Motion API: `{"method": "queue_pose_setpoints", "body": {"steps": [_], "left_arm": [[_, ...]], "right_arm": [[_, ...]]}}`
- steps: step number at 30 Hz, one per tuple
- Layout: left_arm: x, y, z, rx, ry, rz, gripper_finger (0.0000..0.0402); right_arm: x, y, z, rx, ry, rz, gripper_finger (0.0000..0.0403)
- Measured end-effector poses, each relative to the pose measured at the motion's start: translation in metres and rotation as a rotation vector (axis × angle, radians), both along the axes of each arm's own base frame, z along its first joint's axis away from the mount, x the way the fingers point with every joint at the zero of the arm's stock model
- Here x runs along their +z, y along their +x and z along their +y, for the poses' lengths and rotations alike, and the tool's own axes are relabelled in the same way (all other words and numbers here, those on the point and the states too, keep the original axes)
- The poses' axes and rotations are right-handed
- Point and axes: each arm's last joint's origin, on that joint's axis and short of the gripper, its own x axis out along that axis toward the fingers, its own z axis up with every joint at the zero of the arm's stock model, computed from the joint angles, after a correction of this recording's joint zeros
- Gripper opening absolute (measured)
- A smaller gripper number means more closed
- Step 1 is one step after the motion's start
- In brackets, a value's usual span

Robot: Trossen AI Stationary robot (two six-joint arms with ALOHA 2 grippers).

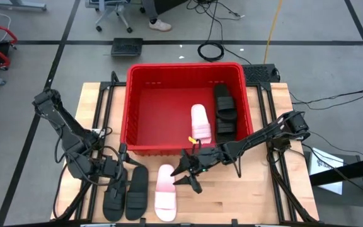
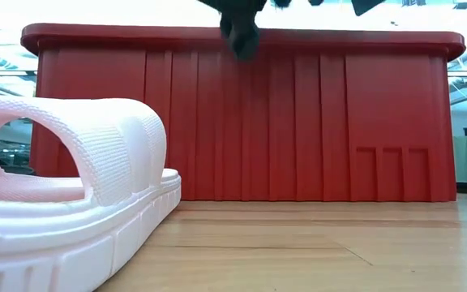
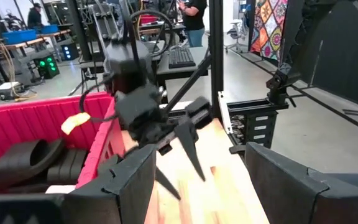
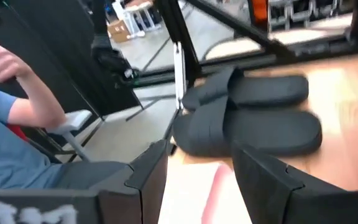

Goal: Pick and place slides into bin
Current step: Put the pink slide into the red container

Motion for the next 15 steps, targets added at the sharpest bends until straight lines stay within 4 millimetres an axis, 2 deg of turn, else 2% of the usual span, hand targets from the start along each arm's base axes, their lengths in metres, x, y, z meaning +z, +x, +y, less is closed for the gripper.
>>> {"method": "queue_pose_setpoints", "body": {"steps": [3,9,15], "left_arm": [[0.0,-0.001,-0.001,-0.008,0.0,0.0,0.0253],[0.0,-0.003,-0.003,-0.016,-0.002,0.0,0.0253],[0.0,-0.002,-0.003,-0.014,-0.001,-0.004,0.0253]], "right_arm": [[-0.009,0.003,0.001,-0.015,0.026,0.036,0.0169],[-0.01,0.015,0.016,0.014,0.022,0.023,0.0169],[-0.017,0.039,0.034,0.042,-0.022,0.091,0.0169]]}}
